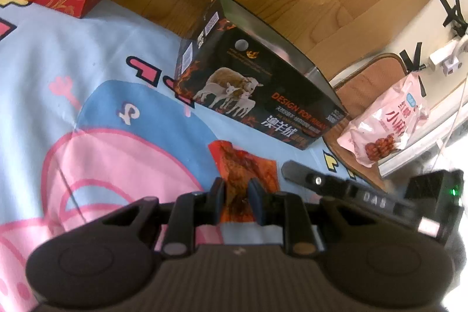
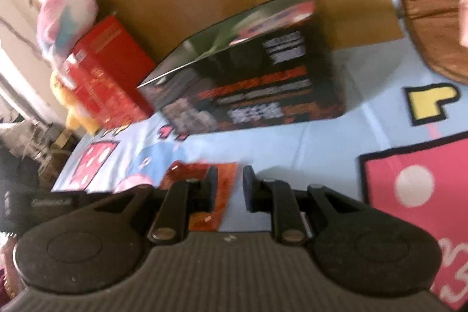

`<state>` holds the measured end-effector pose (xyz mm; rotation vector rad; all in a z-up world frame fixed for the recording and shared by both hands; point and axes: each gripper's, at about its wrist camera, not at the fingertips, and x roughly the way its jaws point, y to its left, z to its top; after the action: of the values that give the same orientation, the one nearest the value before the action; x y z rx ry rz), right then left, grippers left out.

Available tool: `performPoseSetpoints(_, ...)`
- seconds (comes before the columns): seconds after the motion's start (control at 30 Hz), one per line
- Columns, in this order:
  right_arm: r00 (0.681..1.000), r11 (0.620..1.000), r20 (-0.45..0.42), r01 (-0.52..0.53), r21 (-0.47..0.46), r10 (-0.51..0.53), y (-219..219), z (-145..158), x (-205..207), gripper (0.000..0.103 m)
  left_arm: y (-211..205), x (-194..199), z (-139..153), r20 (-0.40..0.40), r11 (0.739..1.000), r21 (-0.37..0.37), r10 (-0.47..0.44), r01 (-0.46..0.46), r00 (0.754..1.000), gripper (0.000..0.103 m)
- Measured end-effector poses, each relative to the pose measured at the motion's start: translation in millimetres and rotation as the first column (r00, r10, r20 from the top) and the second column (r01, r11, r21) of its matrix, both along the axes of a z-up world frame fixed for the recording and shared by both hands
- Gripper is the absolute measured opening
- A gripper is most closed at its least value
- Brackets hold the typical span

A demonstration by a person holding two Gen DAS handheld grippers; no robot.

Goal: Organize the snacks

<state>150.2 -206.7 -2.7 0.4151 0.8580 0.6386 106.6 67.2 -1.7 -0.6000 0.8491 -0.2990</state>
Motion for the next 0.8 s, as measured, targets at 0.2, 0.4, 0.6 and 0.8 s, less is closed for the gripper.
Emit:
performPoseSetpoints(0.2, 0.997, 0.996, -0.053, -0.044, 0.072, 0.048, 9.1, -6.8, 15.5, 0.021, -3.3, -0.8, 0.9, 0.011, 1.000, 0.022, -0.002, 0.001, 1.000, 0.020)
performPoseSetpoints(0.4, 0.994, 0.993, -0.096, -0.037, 0.108, 0.048, -0.5, -10.7, 11.6, 0.003, -2.4, -0.3, 0.4, 0.017, 1.000, 0.026, -0.008, 0.008, 1.000, 0.019)
performPoseSetpoints(0.6, 0.999, 0.996, -0.030, -0.018, 0.085, 0.021, 3.6, 0.4, 1.5, 0.003, 1.2, -1.8, 7.6, 0.031, 1.000, 0.002, -0.012, 0.012, 0.999, 0.019)
performPoseSetpoints(0.8, 0.997, 0.993, 0.075, 0.010, 0.118, -0.019, -1.9, 33.3, -2.9, 0.003, -4.9, 7.6, 54.9, 0.137, 0.999, 0.040, -0.038, 0.033, 0.990, 0.019)
